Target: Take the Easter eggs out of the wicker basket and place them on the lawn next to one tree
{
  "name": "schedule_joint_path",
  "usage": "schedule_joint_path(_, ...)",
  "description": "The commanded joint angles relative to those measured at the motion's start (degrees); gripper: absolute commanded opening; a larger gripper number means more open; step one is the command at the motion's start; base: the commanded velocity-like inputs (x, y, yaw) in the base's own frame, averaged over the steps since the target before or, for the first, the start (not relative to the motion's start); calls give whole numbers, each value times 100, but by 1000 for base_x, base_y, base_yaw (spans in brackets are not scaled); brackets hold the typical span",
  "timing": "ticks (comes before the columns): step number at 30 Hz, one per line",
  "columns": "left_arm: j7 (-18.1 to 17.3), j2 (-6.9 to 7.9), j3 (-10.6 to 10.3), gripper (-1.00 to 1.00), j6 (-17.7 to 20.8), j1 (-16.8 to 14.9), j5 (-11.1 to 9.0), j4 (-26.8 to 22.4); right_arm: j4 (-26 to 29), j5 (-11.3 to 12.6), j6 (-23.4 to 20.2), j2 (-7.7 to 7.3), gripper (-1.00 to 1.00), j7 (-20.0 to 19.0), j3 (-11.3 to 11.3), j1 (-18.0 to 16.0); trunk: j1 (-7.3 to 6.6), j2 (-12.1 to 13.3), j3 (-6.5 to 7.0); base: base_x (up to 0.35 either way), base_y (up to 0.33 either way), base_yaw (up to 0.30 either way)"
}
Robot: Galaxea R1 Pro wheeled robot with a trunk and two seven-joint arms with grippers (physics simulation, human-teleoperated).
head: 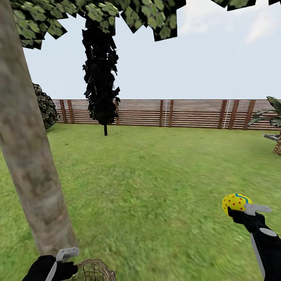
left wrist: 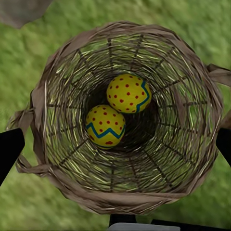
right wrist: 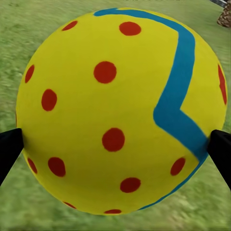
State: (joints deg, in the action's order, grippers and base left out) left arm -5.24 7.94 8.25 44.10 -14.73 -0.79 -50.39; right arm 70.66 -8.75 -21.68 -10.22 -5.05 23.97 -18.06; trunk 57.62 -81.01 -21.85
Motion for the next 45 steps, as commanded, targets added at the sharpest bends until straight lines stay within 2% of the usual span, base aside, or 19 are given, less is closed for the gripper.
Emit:
schedule_joint_path(1,-21,-6,9,100,29,-3,-3,-6,5,-57,-17,6,-100,-64,12,-5,1,-6,-8,0,0,0)
schedule_joint_path(5,-21,-14,2,100,14,-3,-2,-6,-2,-61,-13,11,-100,-86,12,-5,1,-6,-8,0,0,0)
schedule_joint_path(16,-4,-20,-33,100,55,-3,8,7,-4,-61,-20,60,-100,-66,12,-5,242,-447,-205,0,0,0)
schedule_joint_path(21,6,-20,15,100,55,-3,8,5,-8,-65,-20,80,-100,-66,-25,-5,352,-647,-295,-117,0,0)
schedule_joint_path(45,30,-37,31,100,6,-3,-17,3,-8,-66,-28,81,-100,-66,-31,-5,879,-1610,-726,-15,0,0)
